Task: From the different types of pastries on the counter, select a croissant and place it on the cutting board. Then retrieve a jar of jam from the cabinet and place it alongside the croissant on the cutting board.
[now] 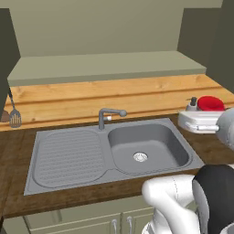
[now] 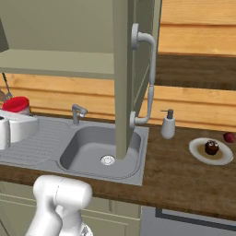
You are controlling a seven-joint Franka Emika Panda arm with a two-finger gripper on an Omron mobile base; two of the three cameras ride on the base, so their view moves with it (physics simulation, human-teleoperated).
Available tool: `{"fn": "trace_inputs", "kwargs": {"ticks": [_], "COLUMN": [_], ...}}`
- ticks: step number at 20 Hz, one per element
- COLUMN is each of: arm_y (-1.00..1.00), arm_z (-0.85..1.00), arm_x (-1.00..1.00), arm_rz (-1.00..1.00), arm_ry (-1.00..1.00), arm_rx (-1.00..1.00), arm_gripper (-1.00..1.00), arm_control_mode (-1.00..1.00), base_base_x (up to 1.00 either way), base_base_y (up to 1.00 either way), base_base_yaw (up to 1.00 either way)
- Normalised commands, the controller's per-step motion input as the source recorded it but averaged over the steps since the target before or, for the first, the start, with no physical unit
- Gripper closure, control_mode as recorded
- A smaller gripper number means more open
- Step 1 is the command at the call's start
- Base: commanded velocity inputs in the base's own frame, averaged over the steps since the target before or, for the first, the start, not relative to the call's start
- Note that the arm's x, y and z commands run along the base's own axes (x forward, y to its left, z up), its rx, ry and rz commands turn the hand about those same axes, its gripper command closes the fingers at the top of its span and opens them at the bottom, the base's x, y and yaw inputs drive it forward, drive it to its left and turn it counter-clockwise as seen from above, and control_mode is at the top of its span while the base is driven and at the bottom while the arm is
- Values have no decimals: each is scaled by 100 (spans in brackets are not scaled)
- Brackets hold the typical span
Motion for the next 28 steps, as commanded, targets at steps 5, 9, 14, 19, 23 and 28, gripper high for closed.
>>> {"fn": "trace_inputs", "kwargs": {"ticks": [5,9,14,19,23,28], "arm_y": [0,0,0,0,0,0], "arm_z": [-53,-1,0,0,0,0], "arm_x": [-100,-24,0,0,0,0], "arm_rz": [0,0,0,0,0,0], "arm_ry": [-11,-5,0,0,0,0], "arm_rx": [0,0,0,0,0,0], "arm_gripper": [100,100,100,100,100,100], "arm_control_mode": [-100,-100,100,100,100,100], "base_base_x": [0,0,-1,-65,-97,-13], "base_base_y": [0,0,0,-4,-5,-54], "base_base_yaw": [0,0,0,0,0,0]}}
